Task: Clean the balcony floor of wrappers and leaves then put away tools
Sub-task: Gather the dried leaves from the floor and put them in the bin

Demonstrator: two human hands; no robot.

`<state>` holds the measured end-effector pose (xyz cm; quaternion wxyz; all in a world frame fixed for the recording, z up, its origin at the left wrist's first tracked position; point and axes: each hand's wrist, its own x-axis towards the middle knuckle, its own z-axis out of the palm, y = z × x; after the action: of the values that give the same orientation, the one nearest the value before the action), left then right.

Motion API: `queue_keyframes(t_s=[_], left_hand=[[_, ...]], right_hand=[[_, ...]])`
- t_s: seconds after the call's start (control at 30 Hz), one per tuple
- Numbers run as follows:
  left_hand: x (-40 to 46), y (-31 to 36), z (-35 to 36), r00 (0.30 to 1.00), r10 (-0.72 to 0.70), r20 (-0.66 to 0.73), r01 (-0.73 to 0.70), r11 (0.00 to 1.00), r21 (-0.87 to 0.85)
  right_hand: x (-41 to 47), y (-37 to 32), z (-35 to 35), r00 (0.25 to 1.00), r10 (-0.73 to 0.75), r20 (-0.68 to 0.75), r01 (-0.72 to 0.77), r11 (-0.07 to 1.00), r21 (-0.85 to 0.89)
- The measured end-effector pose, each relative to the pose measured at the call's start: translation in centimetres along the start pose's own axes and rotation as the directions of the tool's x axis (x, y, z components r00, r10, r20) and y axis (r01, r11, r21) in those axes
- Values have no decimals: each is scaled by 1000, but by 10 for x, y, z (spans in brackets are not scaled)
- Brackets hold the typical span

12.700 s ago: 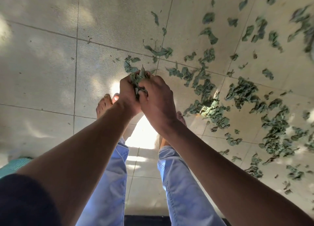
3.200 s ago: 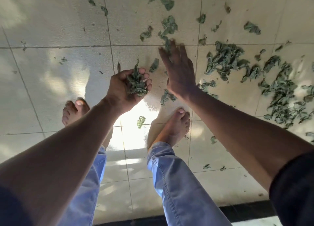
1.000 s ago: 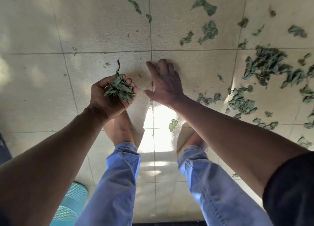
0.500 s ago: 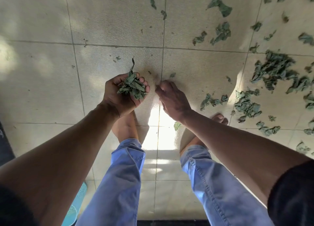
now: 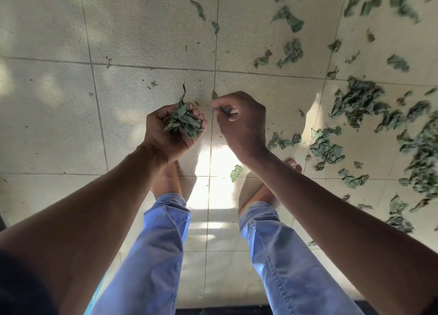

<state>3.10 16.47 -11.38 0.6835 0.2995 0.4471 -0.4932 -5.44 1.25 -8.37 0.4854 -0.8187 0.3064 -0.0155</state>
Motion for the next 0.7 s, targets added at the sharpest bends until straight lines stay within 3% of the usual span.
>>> queue_keyframes(t_s=[0.1,0.23,0.4,0.7], left_hand=[[-1,-10,23,999,45,21,-47,997,55],[3,-21,50,998,54,41,-57,996,69],[6,-29,67,992,55,117,-54,998,-15],[11,-29,73,974,127,189,-101,985,-143]], right_hand=[[-8,-45,-12,995,-73,67,66,993,102],[-17,-59,-1,978,-138,153,160,978,-136],[-7,-43,3,984,-125,129,168,898,-406],[-20,-56,-6,962,-131,238,228,867,-443]])
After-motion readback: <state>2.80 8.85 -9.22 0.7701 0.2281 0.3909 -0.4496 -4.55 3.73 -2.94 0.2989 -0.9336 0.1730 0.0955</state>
